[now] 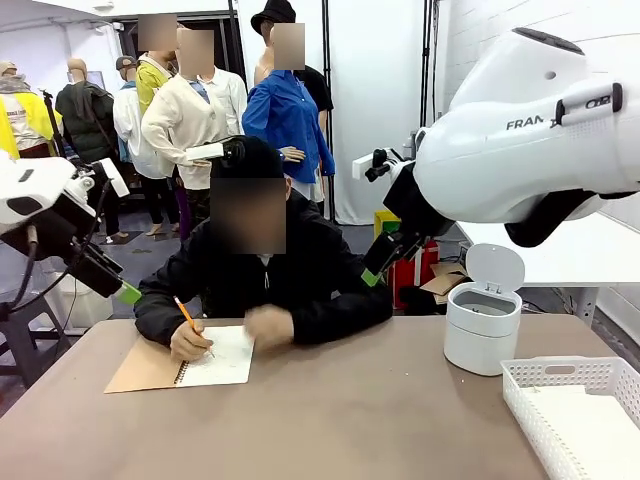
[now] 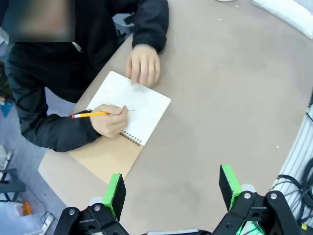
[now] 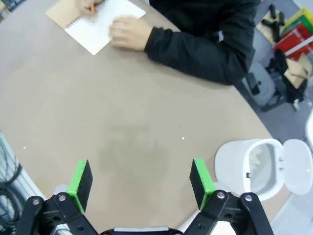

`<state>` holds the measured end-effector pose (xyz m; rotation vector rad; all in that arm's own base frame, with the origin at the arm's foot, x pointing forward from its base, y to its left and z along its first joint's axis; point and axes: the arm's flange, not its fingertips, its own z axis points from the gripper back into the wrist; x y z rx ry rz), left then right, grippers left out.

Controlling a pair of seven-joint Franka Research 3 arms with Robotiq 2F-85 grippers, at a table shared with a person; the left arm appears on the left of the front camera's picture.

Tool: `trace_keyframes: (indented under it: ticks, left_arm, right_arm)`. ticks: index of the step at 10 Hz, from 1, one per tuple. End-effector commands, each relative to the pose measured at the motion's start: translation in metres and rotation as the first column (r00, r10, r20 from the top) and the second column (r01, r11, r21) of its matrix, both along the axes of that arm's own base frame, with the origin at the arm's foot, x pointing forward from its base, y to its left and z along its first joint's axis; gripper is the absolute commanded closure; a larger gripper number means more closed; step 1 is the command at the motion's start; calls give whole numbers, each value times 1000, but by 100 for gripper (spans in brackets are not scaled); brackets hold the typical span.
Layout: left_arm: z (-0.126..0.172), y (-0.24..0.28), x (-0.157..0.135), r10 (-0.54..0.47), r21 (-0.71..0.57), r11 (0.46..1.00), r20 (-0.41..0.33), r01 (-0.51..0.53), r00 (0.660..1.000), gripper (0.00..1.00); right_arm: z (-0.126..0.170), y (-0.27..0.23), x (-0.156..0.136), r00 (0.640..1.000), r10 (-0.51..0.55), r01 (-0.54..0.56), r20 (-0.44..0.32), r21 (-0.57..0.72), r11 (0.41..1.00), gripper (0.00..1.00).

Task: Sort the paper based on its condition.
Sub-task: If a person hands you a paper, place it in the Organizing basket , and if it's crumpled, put it in the Trash can.

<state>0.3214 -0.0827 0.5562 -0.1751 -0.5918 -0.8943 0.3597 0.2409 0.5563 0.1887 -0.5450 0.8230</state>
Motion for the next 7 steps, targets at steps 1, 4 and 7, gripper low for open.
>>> trace_keyframes:
  ticks: [1,4,7]
  left_arm:
    - [12,15,-2,-41,-26,999,-26,40,999,0]
    - [23,25,-10,-17,-22,1000,-14,17,1000,0]
    - [32,36,-15,0,5,1000,6,0,1000,0]
  right_arm:
    - [9,7,2,999,22,-22,-32,16,1000,0]
    - [22,14,-6,999,52,-52,-10,3,999,0]
    - [36,16,-5,998,49,-48,31,-10,999,0]
